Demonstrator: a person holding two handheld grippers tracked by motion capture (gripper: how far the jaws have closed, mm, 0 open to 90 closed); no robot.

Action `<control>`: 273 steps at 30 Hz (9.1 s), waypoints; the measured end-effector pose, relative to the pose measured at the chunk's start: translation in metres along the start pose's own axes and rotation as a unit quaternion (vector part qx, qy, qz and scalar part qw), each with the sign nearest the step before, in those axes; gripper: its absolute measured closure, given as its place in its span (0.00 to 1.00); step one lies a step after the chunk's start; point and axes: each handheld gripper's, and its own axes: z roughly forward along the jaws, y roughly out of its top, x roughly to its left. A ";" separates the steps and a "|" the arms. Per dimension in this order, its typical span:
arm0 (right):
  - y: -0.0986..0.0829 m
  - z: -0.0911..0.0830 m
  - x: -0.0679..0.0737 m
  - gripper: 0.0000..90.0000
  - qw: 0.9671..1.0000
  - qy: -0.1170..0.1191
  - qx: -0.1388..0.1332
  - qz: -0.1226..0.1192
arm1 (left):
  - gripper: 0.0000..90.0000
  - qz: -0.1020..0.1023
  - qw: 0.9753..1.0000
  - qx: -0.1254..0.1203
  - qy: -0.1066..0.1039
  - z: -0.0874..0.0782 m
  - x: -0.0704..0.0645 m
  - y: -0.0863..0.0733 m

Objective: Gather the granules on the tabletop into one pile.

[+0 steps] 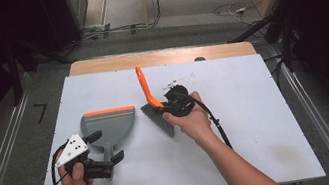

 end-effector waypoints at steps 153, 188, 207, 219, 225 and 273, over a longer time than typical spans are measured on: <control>-0.036 -0.070 -0.111 0.75 0.973 0.029 0.095 -0.210 | 0.00 0.002 1.000 0.010 -0.006 0.009 -0.005 -0.002; -0.018 -0.064 -0.119 0.75 0.973 -0.002 0.091 -0.213 | 0.00 0.002 1.000 0.009 -0.008 0.009 -0.005 -0.001; -0.016 -0.090 -0.091 0.76 0.971 0.017 0.075 -0.225 | 0.00 0.000 1.000 0.007 -0.008 0.008 -0.005 0.000; -0.021 -0.057 -0.101 0.76 0.971 0.017 0.104 -0.216 | 0.00 0.001 1.000 0.006 -0.006 0.006 -0.004 0.000; -0.019 -0.058 -0.107 0.75 0.975 -0.002 0.090 -0.203 | 0.00 0.000 1.000 0.002 -0.006 0.006 -0.003 0.000; -0.038 -0.074 -0.070 0.76 0.984 0.032 0.090 -0.152 | 0.00 0.003 1.000 0.007 -0.007 0.008 -0.006 0.000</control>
